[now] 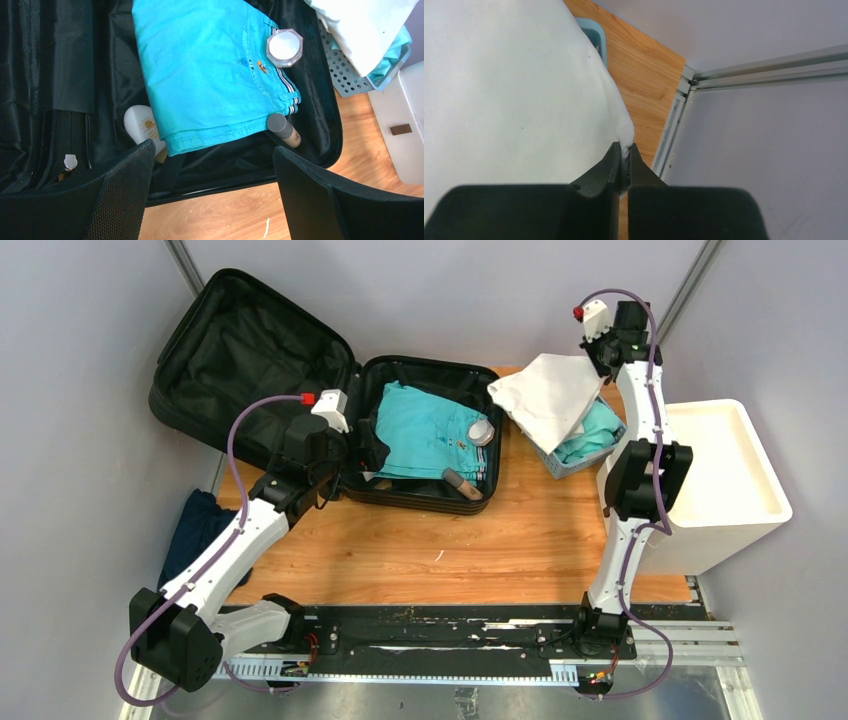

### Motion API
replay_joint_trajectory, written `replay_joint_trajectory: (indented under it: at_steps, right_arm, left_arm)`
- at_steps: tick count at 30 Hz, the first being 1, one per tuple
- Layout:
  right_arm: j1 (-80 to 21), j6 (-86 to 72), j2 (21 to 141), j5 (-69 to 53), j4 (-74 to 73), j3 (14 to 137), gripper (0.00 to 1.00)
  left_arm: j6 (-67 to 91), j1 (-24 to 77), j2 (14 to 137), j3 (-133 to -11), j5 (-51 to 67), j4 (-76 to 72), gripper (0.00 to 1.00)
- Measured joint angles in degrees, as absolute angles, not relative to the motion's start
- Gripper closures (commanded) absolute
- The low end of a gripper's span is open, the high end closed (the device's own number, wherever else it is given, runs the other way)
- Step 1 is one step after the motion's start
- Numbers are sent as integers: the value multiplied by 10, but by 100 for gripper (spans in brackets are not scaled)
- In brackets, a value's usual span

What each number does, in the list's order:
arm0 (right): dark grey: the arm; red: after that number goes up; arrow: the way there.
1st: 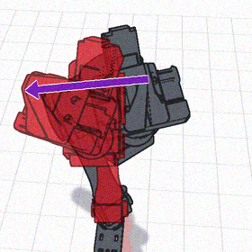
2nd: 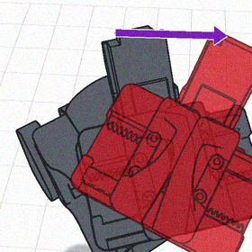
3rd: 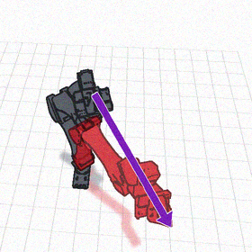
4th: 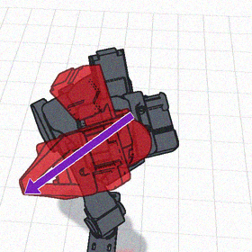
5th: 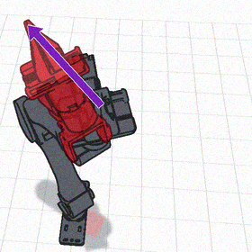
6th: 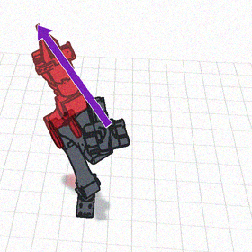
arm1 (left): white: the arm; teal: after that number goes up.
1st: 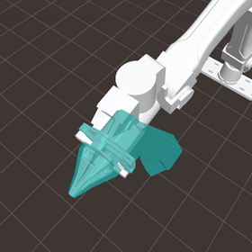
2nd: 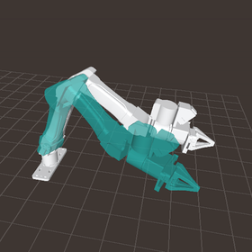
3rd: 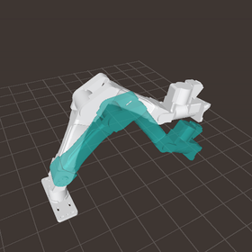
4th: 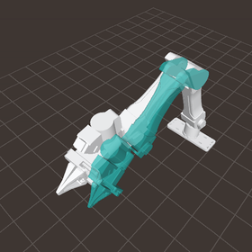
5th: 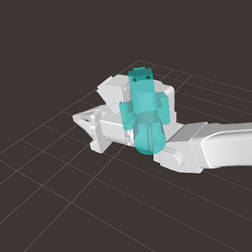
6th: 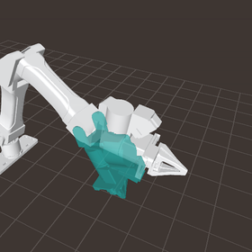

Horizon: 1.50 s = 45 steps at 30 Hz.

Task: Open, take out, and arrange the luggage
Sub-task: Place the clothes in the bin.

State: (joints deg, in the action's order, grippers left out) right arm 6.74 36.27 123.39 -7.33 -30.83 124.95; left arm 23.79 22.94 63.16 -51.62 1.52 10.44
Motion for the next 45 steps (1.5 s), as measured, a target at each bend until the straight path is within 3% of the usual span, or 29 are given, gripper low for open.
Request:
replay_joint_trajectory:
  at_steps: [31, 32, 36, 38, 42, 45]
  right_arm:
    - [84, 429, 1183, 21, -271, 1155, 99]
    - [85, 429, 1183, 21, -270, 1152, 94]
    - [87, 424, 1183, 18, -271, 1147, 53]
    - [87, 415, 1183, 11, -272, 1147, 41]
    - [87, 397, 1183, -21, -292, 1158, 27]
    - [87, 381, 1183, -56, -314, 1185, 25]
  left_arm:
    - [238, 229, 633, -516, 26, 103, 9]
    - [238, 229, 633, -516, 28, 103, 9]
    - [238, 229, 633, -516, 30, 103, 9]
    - [238, 229, 633, -516, 31, 103, 9]
    - [238, 229, 633, -518, 34, 104, 9]
    - [237, 229, 638, -530, 36, 110, 9]
